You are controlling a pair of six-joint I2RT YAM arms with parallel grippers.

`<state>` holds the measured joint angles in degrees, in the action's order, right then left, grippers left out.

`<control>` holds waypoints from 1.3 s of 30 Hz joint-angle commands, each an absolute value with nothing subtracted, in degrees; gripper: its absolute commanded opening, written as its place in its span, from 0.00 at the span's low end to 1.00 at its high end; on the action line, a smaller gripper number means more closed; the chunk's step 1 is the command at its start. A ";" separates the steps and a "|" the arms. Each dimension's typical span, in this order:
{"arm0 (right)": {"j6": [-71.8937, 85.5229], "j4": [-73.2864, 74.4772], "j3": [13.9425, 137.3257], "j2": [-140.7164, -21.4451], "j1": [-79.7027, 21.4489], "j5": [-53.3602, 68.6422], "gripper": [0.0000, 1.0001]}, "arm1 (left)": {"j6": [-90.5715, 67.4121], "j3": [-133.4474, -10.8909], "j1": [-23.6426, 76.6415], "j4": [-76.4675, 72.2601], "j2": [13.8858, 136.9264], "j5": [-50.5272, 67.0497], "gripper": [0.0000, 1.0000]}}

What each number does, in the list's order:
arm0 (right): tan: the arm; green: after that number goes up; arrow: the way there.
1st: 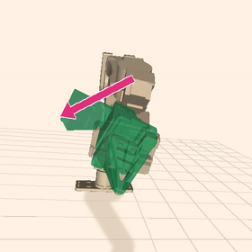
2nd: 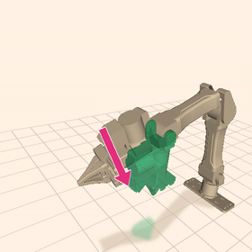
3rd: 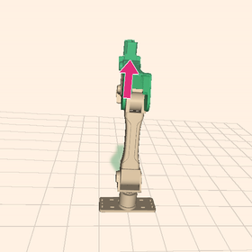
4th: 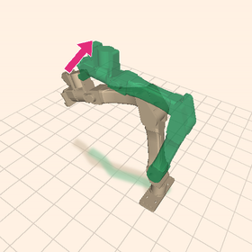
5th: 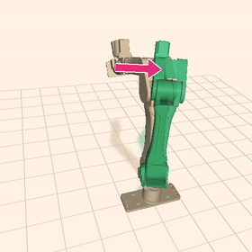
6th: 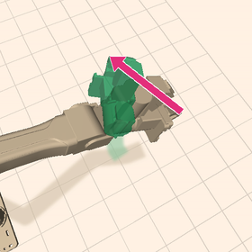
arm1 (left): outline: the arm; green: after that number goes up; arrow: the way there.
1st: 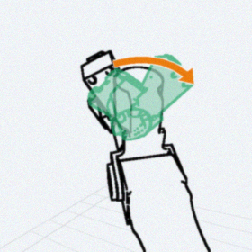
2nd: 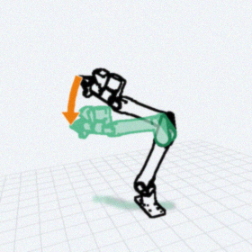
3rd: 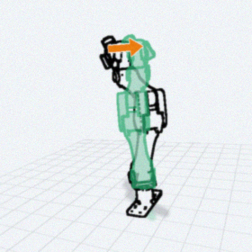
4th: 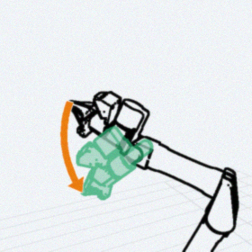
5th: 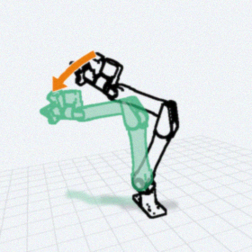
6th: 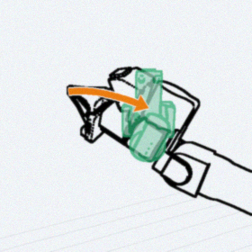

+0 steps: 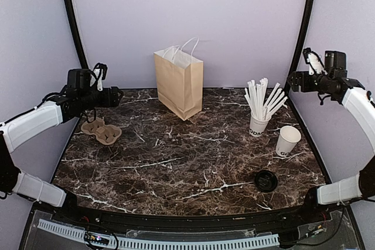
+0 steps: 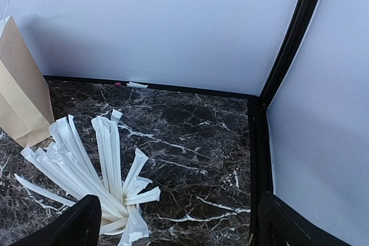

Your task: Pack the takeout coffee

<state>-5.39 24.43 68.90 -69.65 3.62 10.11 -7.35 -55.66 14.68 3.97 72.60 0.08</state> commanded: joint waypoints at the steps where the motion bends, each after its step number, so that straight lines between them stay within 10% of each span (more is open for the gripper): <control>1: -7.03 20.77 67.10 -66.66 4.16 10.12 0.97 | -8.51 -54.27 13.66 -1.50 73.18 6.60 0.81; 15: -17.33 33.36 76.40 -70.60 3.57 21.91 0.74 | -5.33 -55.40 16.33 -3.00 75.68 18.25 0.40; 39: -24.89 59.70 65.03 -76.16 15.12 13.22 0.45 | -0.82 -58.47 27.46 1.48 78.20 21.21 0.51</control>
<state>-23.88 57.06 67.55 -74.89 15.00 13.17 -2.42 -57.08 27.27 -0.25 78.76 20.88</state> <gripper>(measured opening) 0.464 0.504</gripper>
